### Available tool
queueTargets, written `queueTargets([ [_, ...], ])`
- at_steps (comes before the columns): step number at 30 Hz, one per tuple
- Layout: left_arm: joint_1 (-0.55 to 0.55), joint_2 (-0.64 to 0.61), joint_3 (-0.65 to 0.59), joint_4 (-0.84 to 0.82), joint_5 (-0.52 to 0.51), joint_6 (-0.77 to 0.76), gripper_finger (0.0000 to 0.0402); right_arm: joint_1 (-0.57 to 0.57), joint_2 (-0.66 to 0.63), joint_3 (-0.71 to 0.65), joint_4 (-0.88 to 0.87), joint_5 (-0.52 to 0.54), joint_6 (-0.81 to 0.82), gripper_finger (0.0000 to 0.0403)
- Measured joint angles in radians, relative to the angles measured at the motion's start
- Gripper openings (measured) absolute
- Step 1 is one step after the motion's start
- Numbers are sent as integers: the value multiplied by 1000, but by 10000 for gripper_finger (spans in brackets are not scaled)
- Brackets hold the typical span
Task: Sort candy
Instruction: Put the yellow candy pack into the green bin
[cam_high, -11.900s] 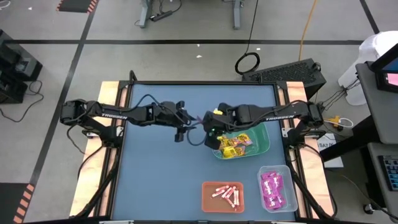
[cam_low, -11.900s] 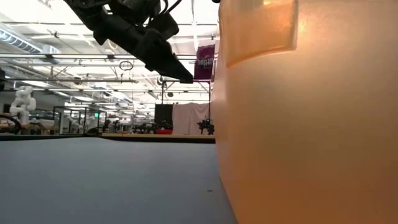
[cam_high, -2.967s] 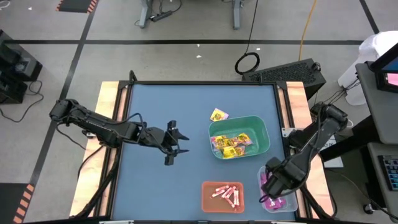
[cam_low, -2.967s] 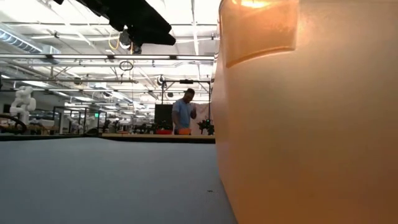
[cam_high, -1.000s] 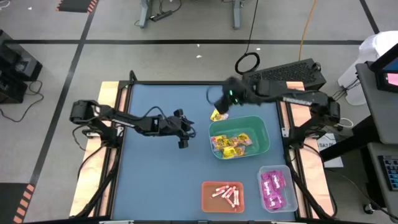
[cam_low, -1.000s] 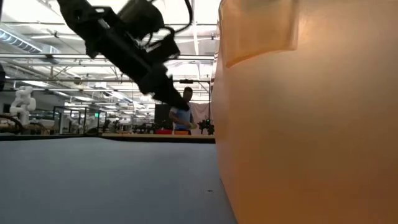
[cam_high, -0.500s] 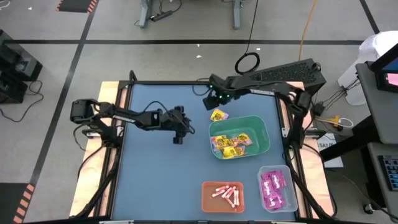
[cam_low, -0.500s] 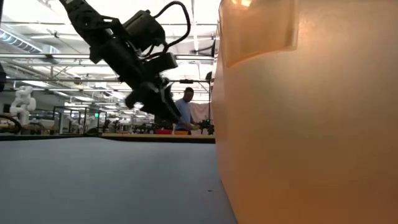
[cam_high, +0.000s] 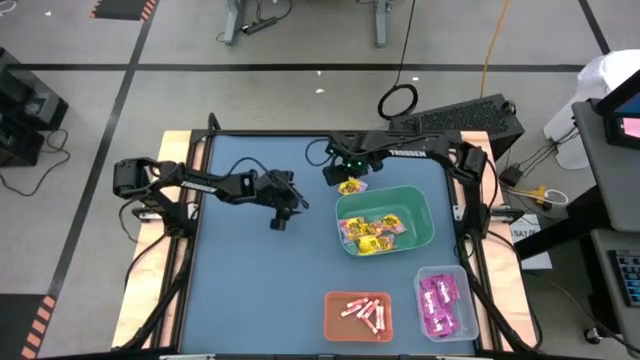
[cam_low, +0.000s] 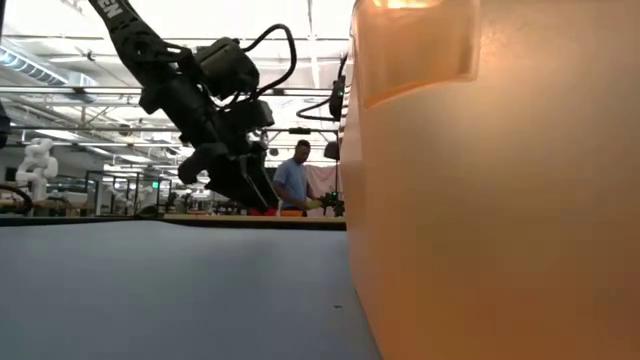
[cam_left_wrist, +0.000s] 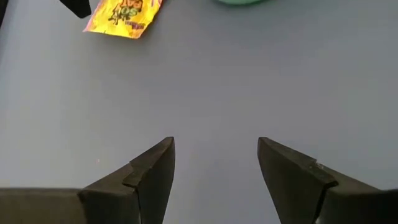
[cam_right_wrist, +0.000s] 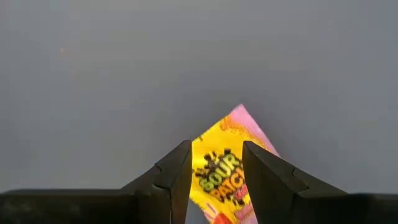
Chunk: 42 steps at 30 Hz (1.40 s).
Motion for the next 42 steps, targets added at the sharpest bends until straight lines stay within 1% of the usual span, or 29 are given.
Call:
queueTargets([
  [9, 12, 0, -3, 9, 0, 8, 235, -24, 6, 0, -2, -2, 8, 132],
  [14, 12, 0, -3, 13, 1, 8, 235, -18, 34, 0, 2, 12, 26, 132],
  [19, 12, 0, -3, 39, 3, 6, 235, -15, 78, 0, 18, 3, 25, 132],
  [22, 12, 0, -3, 50, 6, 2, 235, -17, 99, 0, 20, 4, 14, 132],
  [30, 12, 0, -3, 67, 8, 0, 235, -12, 103, 1, 31, 27, -32, 128],
  [33, 12, 0, -3, 69, 8, 0, 235, -6, 103, 1, 32, 34, -45, 107],
  [40, 12, 0, -3, 74, 8, -2, 235, 17, 103, 1, 41, 89, -37, 17],
  [42, 12, 0, -3, 74, 8, -2, 235, 27, 104, 0, 51, 104, -37, 5],
])
